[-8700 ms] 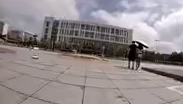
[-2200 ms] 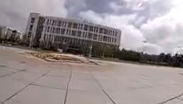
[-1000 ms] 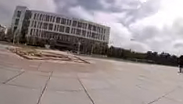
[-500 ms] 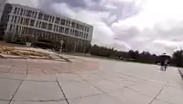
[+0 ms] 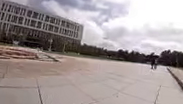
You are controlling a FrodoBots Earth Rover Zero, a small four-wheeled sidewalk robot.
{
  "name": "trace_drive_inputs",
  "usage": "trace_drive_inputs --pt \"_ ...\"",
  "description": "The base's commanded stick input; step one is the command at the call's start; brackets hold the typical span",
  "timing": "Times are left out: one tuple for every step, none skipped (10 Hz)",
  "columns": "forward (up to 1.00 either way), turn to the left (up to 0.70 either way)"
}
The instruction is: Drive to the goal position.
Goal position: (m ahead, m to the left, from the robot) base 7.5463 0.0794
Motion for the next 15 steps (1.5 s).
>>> trace_drive_inputs --pt "0.7 0.0" --pt "0.7 0.0" --pt "0.7 0.0" --pt "0.7 0.0" --pt "0.7 0.0" --pt "0.7 0.0" --pt "0.7 0.0" --pt "0.7 0.0" --pt "0.7 0.0" --pt "0.7 0.0" --pt "0.7 0.0" --pt "0.7 -0.02" --pt "0.7 -0.34" --pt "0.7 -0.22" --pt "0.7 -0.09"
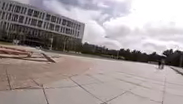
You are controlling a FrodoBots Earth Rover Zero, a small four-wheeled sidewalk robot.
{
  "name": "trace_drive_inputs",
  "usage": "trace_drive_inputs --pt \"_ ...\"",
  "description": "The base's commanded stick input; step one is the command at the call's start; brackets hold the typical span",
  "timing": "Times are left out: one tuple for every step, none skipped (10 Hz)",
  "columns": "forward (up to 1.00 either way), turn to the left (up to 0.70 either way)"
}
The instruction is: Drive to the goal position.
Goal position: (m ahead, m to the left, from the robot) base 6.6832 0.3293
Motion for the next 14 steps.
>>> trace_drive_inputs --pt "0.7 0.0" --pt "0.7 -0.03" --pt "0.7 -0.12" --pt "0.7 -0.25" --pt "0.7 -0.02" --pt "0.7 0.0" --pt "0.7 0.0" --pt "0.7 0.0" --pt "0.7 -0.14" --pt "0.7 -0.35" --pt "0.7 -0.02" --pt "0.7 0.0" --pt "0.7 0.0" --pt "0.7 0.0"
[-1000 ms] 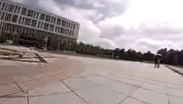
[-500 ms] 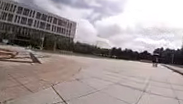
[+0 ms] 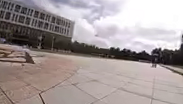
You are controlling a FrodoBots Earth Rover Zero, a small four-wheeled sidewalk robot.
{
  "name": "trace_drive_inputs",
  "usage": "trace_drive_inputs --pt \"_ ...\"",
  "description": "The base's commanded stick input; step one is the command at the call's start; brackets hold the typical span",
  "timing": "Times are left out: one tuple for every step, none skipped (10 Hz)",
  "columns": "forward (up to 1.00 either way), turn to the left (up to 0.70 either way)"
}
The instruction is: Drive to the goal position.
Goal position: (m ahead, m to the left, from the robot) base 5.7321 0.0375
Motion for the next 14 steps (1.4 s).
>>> trace_drive_inputs --pt "0.7 0.0" --pt "0.7 0.0" --pt "0.7 0.0" --pt "0.7 -0.03" --pt "0.7 -0.08" --pt "0.7 -0.12" --pt "0.7 -0.17" --pt "0.7 -0.21" --pt "0.7 -0.26" --pt "0.7 -0.3" --pt "0.7 -0.34" --pt "0.7 0.0" --pt "0.7 0.0" --pt "0.7 0.0"
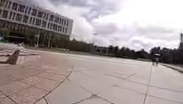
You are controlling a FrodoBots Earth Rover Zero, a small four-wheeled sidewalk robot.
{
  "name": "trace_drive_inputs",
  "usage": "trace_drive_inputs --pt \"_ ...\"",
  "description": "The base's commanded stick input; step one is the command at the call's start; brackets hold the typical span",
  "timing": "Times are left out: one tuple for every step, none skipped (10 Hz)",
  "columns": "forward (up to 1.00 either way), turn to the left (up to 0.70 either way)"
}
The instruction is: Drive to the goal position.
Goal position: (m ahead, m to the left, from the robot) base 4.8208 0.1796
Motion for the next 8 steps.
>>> trace_drive_inputs --pt "0.7 0.0" --pt "0.7 0.0" --pt "0.7 0.0" --pt "0.7 0.0" --pt "0.7 0.0" --pt "0.7 0.0" --pt "0.7 0.0" --pt "0.7 0.0"
